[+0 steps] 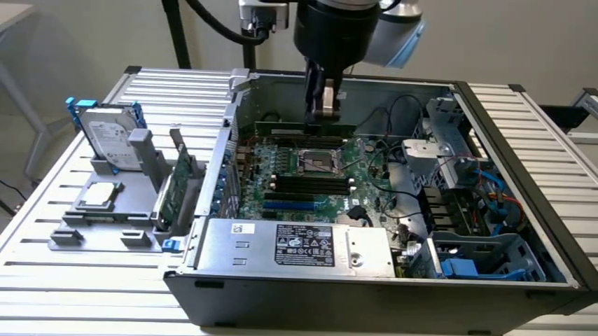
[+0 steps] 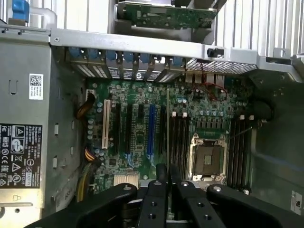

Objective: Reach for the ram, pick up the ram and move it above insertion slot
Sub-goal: 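Pick up the ram and move it above insertion slot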

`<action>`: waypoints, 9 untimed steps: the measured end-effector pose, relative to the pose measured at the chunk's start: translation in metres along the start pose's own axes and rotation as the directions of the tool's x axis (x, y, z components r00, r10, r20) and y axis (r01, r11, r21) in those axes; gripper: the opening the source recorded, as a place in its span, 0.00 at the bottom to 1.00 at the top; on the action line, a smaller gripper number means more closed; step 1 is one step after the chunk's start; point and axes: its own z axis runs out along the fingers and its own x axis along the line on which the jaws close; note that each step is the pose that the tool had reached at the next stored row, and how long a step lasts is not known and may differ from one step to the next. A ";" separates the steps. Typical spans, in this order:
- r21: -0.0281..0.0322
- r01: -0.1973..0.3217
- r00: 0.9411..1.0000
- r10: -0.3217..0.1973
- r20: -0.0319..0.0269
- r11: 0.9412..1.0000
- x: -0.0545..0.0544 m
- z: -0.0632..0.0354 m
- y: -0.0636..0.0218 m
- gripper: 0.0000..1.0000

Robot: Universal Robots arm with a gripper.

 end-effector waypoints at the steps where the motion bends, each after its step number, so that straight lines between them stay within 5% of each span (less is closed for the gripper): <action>1: 0.000 0.000 1.000 0.000 0.000 1.000 -0.002 0.0013 -0.0029 0.13; 6: 0.000 -0.002 1.000 0.002 -0.001 1.000 -0.008 0.0060 -0.0160 0.13; 9: 0.000 -0.003 1.000 0.003 -0.008 1.000 -0.013 0.0090 -0.0205 0.13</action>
